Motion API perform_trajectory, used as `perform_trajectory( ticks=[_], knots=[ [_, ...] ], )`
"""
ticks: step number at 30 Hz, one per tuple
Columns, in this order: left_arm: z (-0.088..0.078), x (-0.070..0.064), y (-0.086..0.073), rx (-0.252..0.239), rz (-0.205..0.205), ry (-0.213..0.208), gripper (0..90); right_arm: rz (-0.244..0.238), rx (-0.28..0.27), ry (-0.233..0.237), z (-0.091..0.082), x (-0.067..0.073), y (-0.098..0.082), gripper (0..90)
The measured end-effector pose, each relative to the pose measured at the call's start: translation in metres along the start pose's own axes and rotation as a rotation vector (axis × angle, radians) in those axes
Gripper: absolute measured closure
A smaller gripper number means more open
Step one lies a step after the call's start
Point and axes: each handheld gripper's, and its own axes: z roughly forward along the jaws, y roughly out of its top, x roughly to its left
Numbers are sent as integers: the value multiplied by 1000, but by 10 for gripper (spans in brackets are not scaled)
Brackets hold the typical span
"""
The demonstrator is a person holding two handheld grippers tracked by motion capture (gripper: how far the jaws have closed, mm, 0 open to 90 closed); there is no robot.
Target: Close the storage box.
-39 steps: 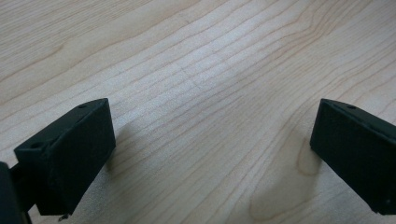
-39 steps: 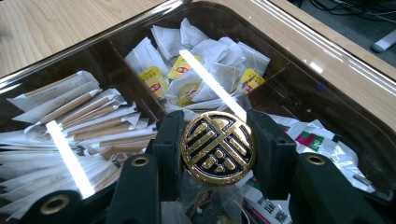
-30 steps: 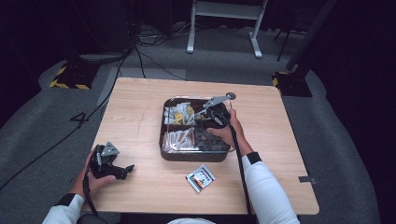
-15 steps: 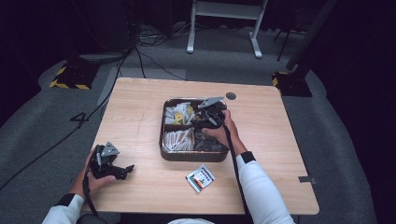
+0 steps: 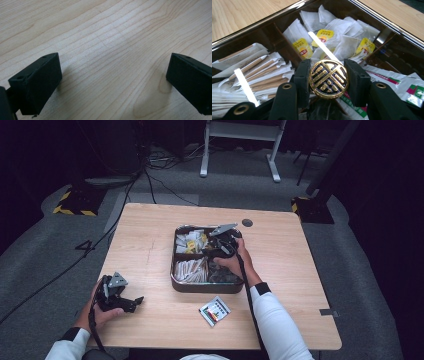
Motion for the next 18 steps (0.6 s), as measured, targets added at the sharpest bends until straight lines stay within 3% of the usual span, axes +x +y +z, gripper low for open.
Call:
perform_trajectory(
  ticks=[10, 18],
  knots=[
    [0, 0, 0, 0, 0, 0, 5, 1, 19, -19, 1, 1, -3, 588],
    [0, 0, 0, 0, 0, 0, 5, 2, 12, -2, 2, -2, -4, 587]
  ],
)
